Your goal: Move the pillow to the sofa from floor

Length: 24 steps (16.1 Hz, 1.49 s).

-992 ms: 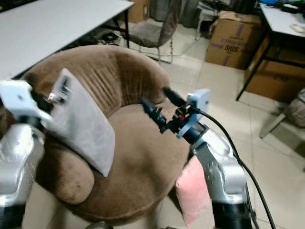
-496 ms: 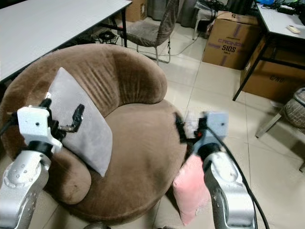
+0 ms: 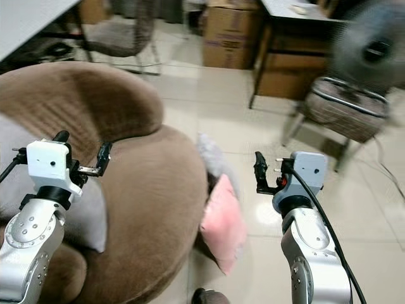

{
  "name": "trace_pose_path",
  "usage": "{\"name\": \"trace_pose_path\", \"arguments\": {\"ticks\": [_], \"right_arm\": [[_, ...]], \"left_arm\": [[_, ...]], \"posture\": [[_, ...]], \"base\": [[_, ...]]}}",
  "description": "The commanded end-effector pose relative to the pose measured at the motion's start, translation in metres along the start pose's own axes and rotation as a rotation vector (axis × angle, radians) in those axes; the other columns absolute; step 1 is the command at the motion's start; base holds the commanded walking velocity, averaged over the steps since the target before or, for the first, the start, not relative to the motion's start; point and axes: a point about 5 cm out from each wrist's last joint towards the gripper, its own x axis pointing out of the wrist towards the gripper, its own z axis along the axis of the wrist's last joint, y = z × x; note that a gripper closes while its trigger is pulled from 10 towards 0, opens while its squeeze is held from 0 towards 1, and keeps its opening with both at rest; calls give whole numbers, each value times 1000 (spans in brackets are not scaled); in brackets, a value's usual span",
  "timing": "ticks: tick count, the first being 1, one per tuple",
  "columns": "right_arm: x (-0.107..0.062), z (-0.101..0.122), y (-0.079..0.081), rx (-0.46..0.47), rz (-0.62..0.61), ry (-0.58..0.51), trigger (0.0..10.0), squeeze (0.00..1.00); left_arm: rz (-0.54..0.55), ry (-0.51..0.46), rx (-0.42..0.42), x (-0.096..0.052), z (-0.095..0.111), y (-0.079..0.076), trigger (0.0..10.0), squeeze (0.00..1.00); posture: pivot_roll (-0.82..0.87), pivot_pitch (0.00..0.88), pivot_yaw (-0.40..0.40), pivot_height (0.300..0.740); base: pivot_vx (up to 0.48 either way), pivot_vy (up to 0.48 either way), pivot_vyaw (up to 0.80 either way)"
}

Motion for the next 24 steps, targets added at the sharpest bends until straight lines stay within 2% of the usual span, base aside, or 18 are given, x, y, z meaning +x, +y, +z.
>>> {"name": "trace_pose_path", "arguments": {"ticks": [1, 2, 3, 4, 5, 14, 17, 24], "right_arm": [[1, 5, 1, -23, 2, -31, 10000, 0], [3, 10, 4, -81, 8, -70, 10000, 0], [4, 7, 6, -107, 11, -48, 10000, 0], [4, -3, 10, -90, 56, 31, 10000, 0], [4, -9, 11, -122, 53, 46, 10000, 0], [5, -9, 13, -120, 34, 38, 10000, 0], [4, -10, 12, -116, 27, 37, 10000, 0], [10, -13, 10, -143, 22, 24, 10000, 0]], "left_arm": [[-9, 3, 11, 1, 0, -3, 10000, 243], [-10, 3, 21, 1, 0, -3, 10000, 247], [-12, 5, 30, 2, -1, -4, 10000, 247], [-12, 8, 34, 3, -2, -4, 10000, 247], [-13, 10, 38, 3, -2, -5, 10000, 247], [-20, 28, 73, 2, -7, -5, 10000, 247], [-26, 30, 85, 1, -9, -3, 10000, 239], [-19, 24, 35, 8, -12, -5, 10000, 243]], "posture": [[15, 0, -28, 740], [15, 0, -28, 740], [11, 0, -32, 740], [11, 0, -32, 740], [10, 0, -32, 740], [14, 0, -36, 740], [13, 0, -34, 740], [15, 0, -32, 740]], "base": [[0, 0, -769], [0, 0, -800], [0, 0, -800], [0, 0, -800], [0, -262, 0], [0, -273, 0], [0, 0, 0], [0, 0, 0]]}}
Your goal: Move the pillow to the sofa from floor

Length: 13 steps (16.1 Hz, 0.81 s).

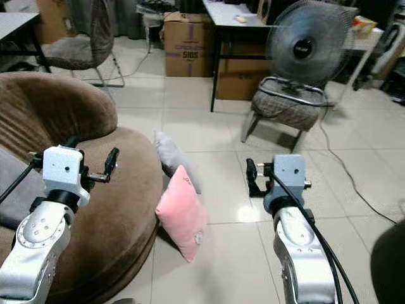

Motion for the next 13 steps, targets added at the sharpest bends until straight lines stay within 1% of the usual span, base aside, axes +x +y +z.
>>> {"name": "trace_pose_path", "arguments": {"ticks": [1, 5, 7, 13], "right_arm": [[2, 2, 0, -4, 3, -10, 10000, 0], [1, -2, 2, 5, 12, -2, 10000, 0], [0, -6, 1, 12, 20, 2, 10000, 0], [3, -5, 0, 13, 16, -8, 10000, 0]], "left_arm": [[-5, -23, -9, 4, 4, 0, 10000, 247], [-25, -9, -3, 7, 2, -4, 10000, 247], [-37, -6, 0, 8, 1, -6, 10000, 247], [-51, -5, -1, 12, 0, -8, 10000, 243]], "posture": [[16, 0, -33, 740], [16, 0, -27, 740], [14, 0, -24, 740], [19, 0, -27, 740]], "base": [[0, 0, 0], [0, 0, -689], [0, 0, 0], [0, 0, 0]]}}
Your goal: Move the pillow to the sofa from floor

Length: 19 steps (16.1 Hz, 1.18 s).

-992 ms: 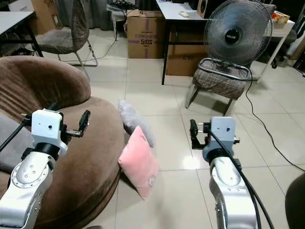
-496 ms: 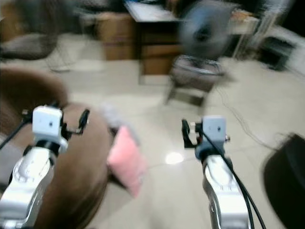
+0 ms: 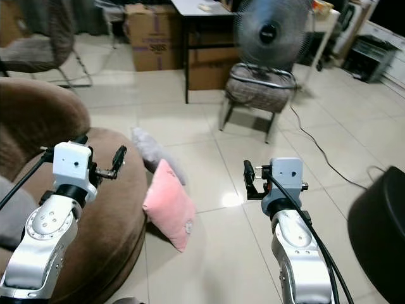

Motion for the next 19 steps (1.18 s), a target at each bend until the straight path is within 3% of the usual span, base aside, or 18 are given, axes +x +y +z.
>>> {"name": "trace_pose_path", "arguments": {"ticks": [1, 3, 7, 14, 19], "right_arm": [[3, 3, -2, 7, 3, -15, 10000, 0], [3, 4, -3, -13, 2, -20, 10000, 0], [4, 5, -7, -12, -14, -21, 10000, 0], [4, 4, -9, -20, -14, -18, 10000, 0], [4, 1, -11, -16, -21, -10, 10000, 0]], "left_arm": [[-4, 1, 4, 1, 0, 0, 10000, 251], [-2, 3, 0, 1, -1, 0, 10000, 247], [1, 2, -13, 3, -1, -1, 10000, 251], [2, 4, -18, 3, -2, -2, 10000, 251], [6, 1, -16, 5, -2, -3, 10000, 251]], "posture": [[17, 0, -26, 740], [16, 0, -26, 740], [9, 0, -28, 740], [4, 0, -31, 740], [5, 0, -26, 740]], "base": [[0, 0, -800], [127, 0, -800], [313, 0, 0], [347, 0, -800], [362, 0, 0]]}}
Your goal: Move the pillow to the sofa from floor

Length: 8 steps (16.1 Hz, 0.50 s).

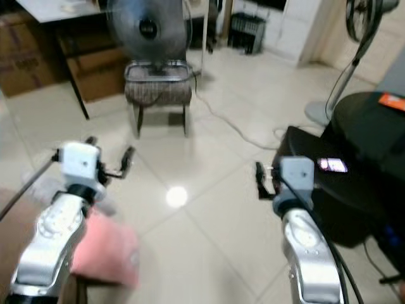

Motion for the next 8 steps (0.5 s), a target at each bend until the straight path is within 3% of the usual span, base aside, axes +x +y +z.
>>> {"name": "trace_pose_path", "arguments": {"ticks": [1, 4, 8], "right_arm": [[1, 5, 8, 16, 36, -22, 10000, 0], [1, 6, 10, -33, 70, -31, 10000, 0], [4, 7, 11, -76, 136, -43, 10000, 0]], "left_arm": [[28, -2, 24, 0, 1, 9, 10000, 251], [50, 1, 26, 0, 0, 13, 10000, 251], [85, 17, 22, -2, -5, 17, 10000, 255]], "posture": [[6, 0, -21, 740], [6, 0, -21, 740], [7, 0, -21, 740]], "base": [[364, 0, 0], [363, 0, 0], [365, 0, 769]]}}
